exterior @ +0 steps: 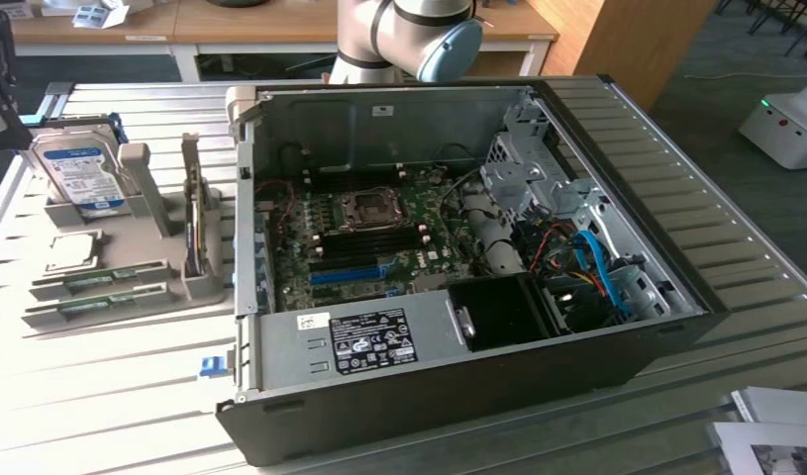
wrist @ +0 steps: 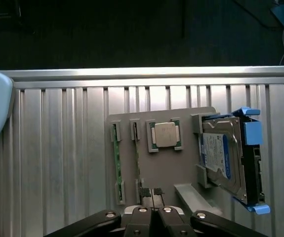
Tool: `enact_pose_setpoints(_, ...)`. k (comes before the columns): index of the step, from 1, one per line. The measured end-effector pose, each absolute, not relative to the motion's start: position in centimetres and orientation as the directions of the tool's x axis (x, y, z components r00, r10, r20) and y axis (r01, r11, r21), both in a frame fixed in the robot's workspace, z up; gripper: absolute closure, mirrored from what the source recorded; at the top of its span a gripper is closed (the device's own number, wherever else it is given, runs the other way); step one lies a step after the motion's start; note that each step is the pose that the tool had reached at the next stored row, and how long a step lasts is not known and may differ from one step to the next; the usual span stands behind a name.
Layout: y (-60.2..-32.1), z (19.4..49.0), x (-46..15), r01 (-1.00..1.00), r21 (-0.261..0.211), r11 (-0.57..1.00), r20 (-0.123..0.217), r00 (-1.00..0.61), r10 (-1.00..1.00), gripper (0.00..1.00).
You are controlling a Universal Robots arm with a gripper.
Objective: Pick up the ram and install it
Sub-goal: 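Pick up the ram and move it above insertion slot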
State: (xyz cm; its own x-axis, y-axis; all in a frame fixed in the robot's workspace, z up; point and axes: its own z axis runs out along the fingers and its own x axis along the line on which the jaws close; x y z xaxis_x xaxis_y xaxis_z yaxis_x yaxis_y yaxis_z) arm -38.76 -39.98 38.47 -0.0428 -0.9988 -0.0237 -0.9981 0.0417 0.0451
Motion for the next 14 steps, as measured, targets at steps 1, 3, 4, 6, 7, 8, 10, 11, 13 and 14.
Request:
enact_pose_setpoints(1, -40.0, 38.5, -38.8, -0.998, 0.045, 0.041, -0.024, -0.042, -0.999, 0.9)
enact_pose_setpoints(3, -40.0, 38.5, -38.8, -0.998, 0.045, 0.041, -0.024, -0.042, -0.999, 0.9)
enact_pose_setpoints(4, -40.0, 38.5, -38.8, -0.998, 0.045, 0.041, -0.024, -0.042, -0.999, 0.9)
enact_pose_setpoints(6, -40.0, 38.3, -38.8, -0.998, 0.045, 0.04, -0.024, -0.042, -0.999, 0.9)
enact_pose_setpoints(7, -40.0, 38.1, -38.8, -0.998, 0.045, 0.04, -0.024, -0.041, -0.999, 0.9)
enact_pose_setpoints(8, -40.0, 37.9, -38.8, -0.998, 0.045, 0.04, -0.024, -0.041, -0.999, 0.9)
enact_pose_setpoints(10, -40.0, 37.6, -38.8, -0.998, 0.045, 0.04, -0.024, -0.041, -0.999, 0.9)
enact_pose_setpoints(11, -40.0, 37.4, -38.8, -0.998, 0.045, 0.04, -0.024, -0.041, -0.999, 0.9)
enact_pose_setpoints(13, -40.1, 37.0, -38.8, -0.998, 0.046, 0.039, -0.024, -0.04, -0.999, 0.9)
enact_pose_setpoints(14, -40.1, 36.8, -38.8, -0.998, 0.046, 0.039, -0.024, -0.04, -0.999, 0.9)
